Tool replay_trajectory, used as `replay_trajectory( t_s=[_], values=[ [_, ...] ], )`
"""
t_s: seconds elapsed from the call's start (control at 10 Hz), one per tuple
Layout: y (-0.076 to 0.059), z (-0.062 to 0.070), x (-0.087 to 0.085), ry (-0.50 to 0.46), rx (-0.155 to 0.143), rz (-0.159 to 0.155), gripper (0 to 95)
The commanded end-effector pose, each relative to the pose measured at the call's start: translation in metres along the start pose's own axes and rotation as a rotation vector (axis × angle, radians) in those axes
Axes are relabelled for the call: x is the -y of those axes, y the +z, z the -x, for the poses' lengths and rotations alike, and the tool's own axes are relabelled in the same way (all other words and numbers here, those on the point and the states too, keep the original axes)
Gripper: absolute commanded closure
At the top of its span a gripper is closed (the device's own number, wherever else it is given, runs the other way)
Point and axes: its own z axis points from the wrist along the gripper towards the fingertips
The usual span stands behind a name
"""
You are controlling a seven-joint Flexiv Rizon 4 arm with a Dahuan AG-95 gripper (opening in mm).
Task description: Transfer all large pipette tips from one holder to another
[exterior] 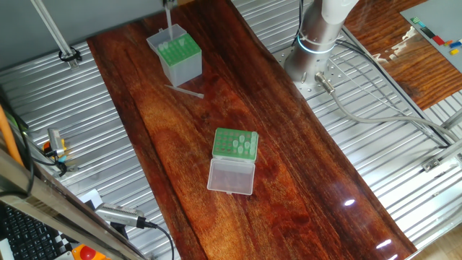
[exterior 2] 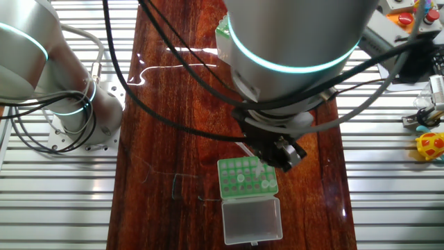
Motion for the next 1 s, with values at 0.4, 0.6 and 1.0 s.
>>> replay_trajectory(
  t_s=[0.4,0.6,1.0],
  values=[
    [0.008,-0.002,-0.001,0.024,0.002,-0.011,95.0],
    [0.014,-0.003,-0.001,0.025,0.001,-0.012,95.0],
    [0.021,-0.003,0.0,0.021,0.002,-0.011,95.0]
  ],
)
